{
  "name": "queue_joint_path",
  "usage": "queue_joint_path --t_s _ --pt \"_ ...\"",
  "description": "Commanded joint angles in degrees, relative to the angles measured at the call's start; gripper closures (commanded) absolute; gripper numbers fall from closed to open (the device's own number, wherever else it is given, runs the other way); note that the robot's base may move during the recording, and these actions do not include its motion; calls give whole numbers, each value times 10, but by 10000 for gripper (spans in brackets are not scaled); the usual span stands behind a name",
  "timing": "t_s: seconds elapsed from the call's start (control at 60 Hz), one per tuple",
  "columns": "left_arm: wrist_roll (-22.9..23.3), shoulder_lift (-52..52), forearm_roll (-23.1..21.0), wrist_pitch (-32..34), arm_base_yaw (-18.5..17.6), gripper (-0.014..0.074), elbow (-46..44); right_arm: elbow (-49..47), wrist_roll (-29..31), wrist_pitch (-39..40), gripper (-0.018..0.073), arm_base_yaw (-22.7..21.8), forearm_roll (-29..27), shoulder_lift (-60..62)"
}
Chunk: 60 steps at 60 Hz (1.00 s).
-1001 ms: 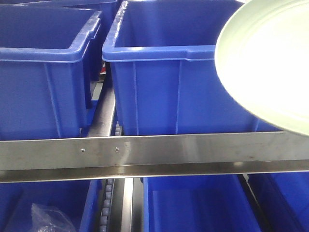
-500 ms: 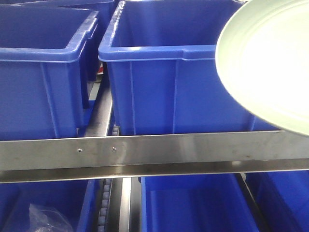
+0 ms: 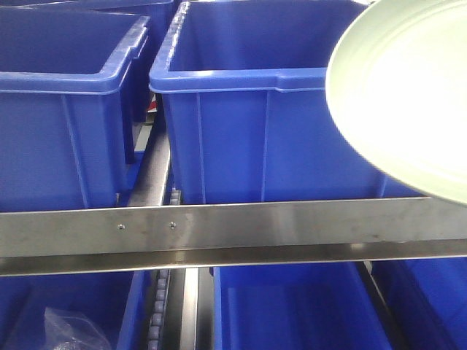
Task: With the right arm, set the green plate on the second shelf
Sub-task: 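Lower the plate onto the shelf and open the right gripper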
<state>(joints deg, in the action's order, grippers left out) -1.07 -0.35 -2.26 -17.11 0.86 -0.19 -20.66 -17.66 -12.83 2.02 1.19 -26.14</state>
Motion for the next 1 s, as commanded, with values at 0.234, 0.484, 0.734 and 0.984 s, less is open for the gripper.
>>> queue_joint_path --t_s 0.234,0.484,0.734,0.984 --pt "-1 -12 -1 46 0 472 23 -45 1 143 505 -2 1 -45" --pt "-1 -12 -1 46 0 472 23 -202 0 154 505 24 1 -239" --pt "-1 -12 -1 46 0 472 23 -415 0 180 505 82 1 -464" --pt "-1 -12 -1 46 0 472 23 -554 0 156 304 90 1 -606"
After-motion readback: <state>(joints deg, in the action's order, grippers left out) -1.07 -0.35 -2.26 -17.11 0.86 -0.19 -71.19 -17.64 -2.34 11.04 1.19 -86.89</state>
